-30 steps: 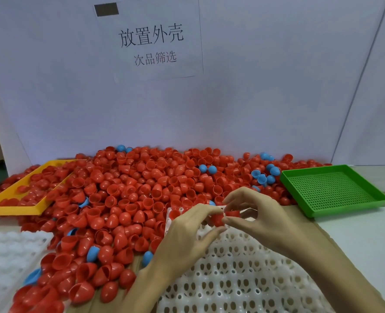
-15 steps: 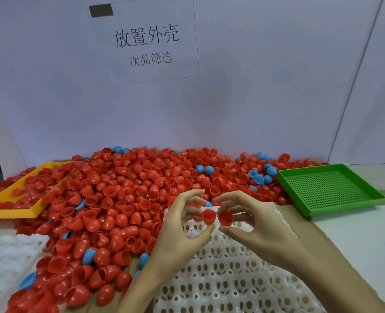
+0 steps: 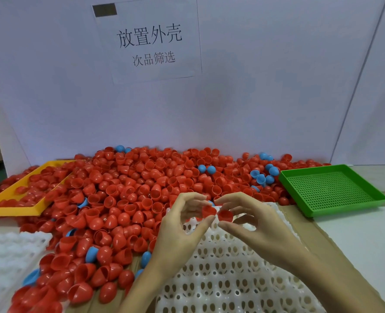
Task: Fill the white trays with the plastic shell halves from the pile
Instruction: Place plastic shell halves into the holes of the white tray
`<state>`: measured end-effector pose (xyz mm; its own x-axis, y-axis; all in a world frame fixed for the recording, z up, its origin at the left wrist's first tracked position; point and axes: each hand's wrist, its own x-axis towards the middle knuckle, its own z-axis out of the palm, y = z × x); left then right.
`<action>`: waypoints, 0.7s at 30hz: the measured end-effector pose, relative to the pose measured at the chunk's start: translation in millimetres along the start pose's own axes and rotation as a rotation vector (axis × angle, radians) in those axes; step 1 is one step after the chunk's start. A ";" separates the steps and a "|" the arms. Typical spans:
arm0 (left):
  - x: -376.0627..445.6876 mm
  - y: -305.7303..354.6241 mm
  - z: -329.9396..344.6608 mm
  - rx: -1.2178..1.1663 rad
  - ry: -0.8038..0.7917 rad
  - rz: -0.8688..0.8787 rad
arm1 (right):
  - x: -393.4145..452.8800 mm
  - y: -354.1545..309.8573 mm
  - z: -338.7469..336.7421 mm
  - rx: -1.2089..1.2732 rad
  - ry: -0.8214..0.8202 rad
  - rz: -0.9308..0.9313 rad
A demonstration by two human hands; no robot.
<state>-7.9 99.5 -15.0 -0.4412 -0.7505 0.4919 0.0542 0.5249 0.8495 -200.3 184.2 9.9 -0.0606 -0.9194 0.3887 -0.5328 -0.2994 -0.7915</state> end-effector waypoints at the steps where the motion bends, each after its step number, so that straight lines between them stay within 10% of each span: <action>1: -0.7 -0.2 0.4 0.000 -0.002 -0.008 | 0.4 0.0 0.6 0.015 0.010 0.014; 9: -1.7 -0.8 1.9 0.069 -0.067 0.083 | -0.5 2.1 2.8 0.095 0.039 0.083; 21: 0.8 5.1 -0.8 -0.199 -0.036 -0.252 | -2.8 7.2 9.0 -0.123 0.055 -0.015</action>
<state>-7.3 101.3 -10.1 -0.4943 -0.8303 0.2573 0.1122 0.2326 0.9661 -196.3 182.4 -1.2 -0.0964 -0.8984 0.4285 -0.6330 -0.2769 -0.7230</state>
